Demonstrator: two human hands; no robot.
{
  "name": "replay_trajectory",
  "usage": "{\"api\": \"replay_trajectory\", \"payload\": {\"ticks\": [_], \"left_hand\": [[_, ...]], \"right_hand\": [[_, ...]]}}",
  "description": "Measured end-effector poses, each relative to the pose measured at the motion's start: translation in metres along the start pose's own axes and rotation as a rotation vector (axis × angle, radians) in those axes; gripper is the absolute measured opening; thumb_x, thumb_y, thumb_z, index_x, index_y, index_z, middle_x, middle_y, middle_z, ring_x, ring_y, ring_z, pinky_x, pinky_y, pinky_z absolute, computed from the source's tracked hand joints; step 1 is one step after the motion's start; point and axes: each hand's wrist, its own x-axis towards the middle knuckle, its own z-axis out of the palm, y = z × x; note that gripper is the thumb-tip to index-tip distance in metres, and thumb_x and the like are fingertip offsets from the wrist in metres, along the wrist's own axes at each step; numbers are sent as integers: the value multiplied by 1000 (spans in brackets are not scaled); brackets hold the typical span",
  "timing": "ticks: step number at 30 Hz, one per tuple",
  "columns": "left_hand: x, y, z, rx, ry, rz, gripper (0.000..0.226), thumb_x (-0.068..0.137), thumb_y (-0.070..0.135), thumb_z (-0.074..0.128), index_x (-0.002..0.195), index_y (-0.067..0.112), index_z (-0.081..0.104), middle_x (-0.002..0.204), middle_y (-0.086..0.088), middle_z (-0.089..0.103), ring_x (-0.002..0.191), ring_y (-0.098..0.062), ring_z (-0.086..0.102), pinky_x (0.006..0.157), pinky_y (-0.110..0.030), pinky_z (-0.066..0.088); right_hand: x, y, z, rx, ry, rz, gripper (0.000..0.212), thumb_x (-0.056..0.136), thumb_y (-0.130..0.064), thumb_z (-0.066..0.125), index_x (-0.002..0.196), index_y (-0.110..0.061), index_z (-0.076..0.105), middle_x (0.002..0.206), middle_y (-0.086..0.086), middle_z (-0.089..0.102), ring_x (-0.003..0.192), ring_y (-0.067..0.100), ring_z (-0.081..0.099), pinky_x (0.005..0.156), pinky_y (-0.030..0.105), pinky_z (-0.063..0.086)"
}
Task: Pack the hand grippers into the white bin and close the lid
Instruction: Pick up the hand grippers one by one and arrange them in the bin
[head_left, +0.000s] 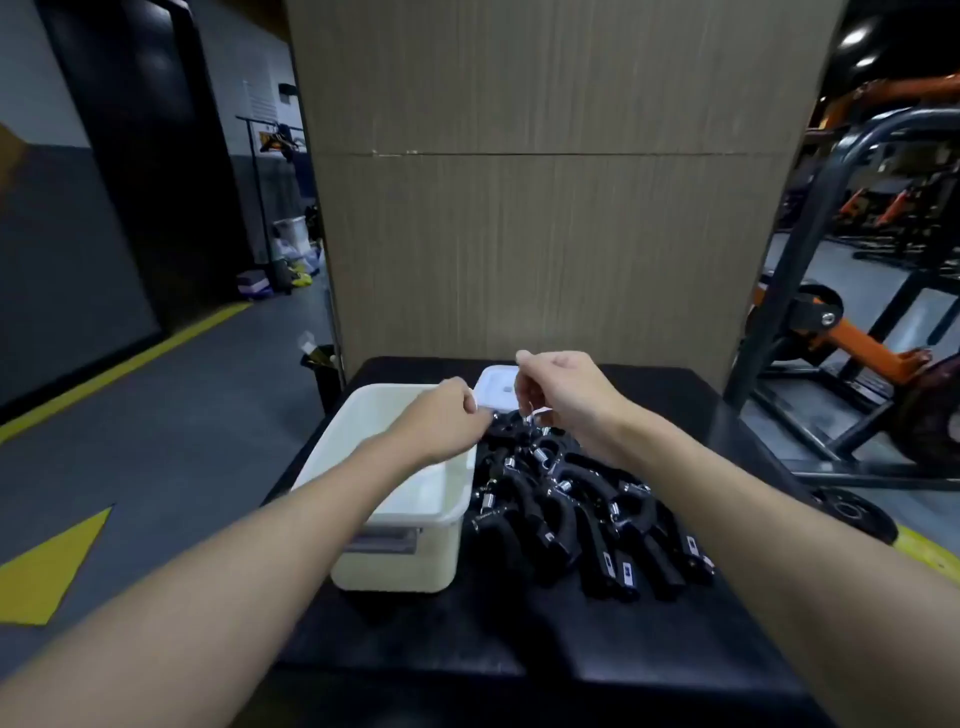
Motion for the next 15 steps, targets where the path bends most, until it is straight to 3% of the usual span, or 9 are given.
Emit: {"api": "replay_trajectory", "payload": {"ticks": [3,7,11,15], "left_hand": [[-19,-11,20,346,-61,-104,48,85,54,53,108,12,50,99,-2,57,94,-27,60,79,-37,50],[-41,-17,43,400,-128,-156,38,89,51,50,93,14,49,97,-5,57,89,-29,56,74,-35,45],[-53,-27,54,496,-45,-73,17,95,31,40,91,15,43,107,-9,62,84,-30,49,71,-36,36],[-60,-43,51,558,-3,-10,6,96,21,37,94,16,39,105,-9,63,80,-30,47,70,-36,33]], "right_hand": [[-21,18,2,-89,-6,42,39,95,-21,48,59,-10,53,55,5,53,45,10,42,49,23,32],[-38,55,0,-184,-17,141,25,93,-16,50,69,-10,55,63,7,52,53,15,41,47,22,31],[-34,102,-1,-401,18,253,8,87,-17,56,83,-13,51,78,7,55,71,21,49,63,28,40],[-23,139,4,-648,78,401,30,84,-29,61,100,-13,42,112,12,58,103,29,58,78,33,45]]}}
